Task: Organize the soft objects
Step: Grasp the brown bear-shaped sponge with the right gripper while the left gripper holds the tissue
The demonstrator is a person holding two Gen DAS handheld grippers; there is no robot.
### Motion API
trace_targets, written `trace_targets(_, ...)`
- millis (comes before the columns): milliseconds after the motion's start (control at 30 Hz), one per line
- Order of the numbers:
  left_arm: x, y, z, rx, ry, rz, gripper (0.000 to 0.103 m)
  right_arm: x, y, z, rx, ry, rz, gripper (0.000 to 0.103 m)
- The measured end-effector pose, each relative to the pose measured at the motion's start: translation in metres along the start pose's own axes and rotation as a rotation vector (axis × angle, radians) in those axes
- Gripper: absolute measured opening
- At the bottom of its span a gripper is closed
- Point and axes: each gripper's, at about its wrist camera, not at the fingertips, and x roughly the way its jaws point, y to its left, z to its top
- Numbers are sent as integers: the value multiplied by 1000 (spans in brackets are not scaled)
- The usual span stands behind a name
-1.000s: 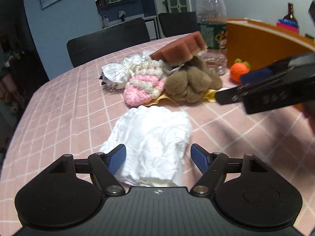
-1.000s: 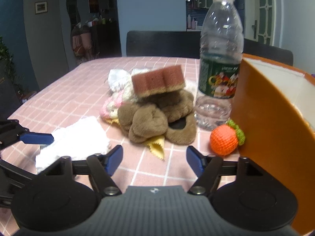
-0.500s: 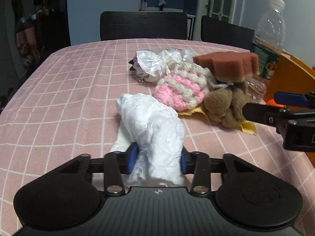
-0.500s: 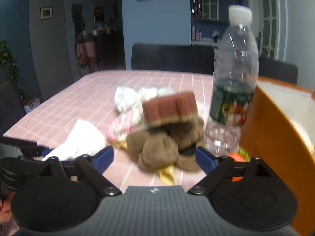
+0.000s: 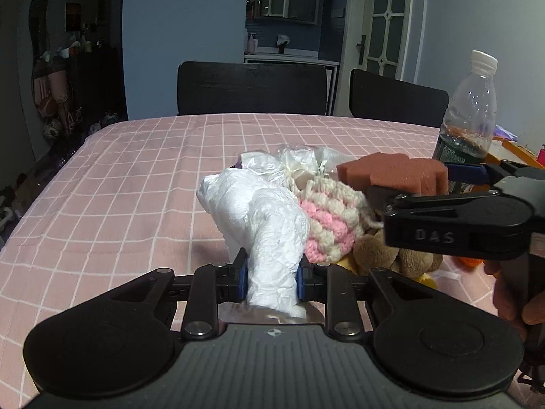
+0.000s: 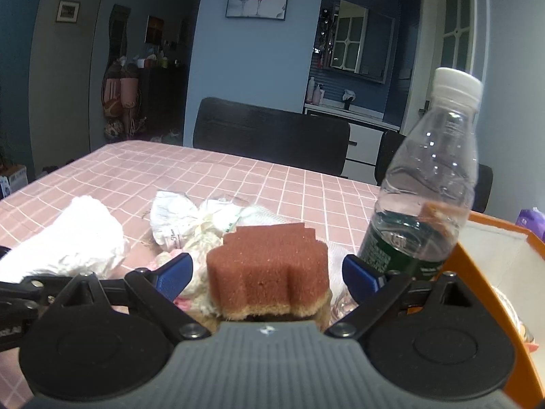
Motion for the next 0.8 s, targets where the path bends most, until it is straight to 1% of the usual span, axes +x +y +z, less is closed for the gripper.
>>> trace_targets(33,0,0,1,1,-3,-6,28,2,0,1,-6,3,-5,92)
trace_targets(100,1,-1,3,2,-8,-17,28,6,2,2,-20,13,-3,83)
trace_targets(133,2,-1,4,2,-10,-21,28,7,2,3,-28,21,-1,75)
trace_targets(267,4,-4,3,4,-2,-32,28,3,2,4,-34,21,5,69)
trace_targets(367,0,-4,2,4,-5,-30,28,-10,3,7,-47,-9,9,68)
trace_targets(533,-19,-5,2,-6,-40,-24,28,-41,0,13,-37,-52,44,67)
trace_targets(667,-38,-9,2,0,-72,-35,28,-67,-9,15,0,-46,104,66)
trace_targets(800,-58,-15,4,26,-105,-55,28,-91,-22,16,37,-16,169,66)
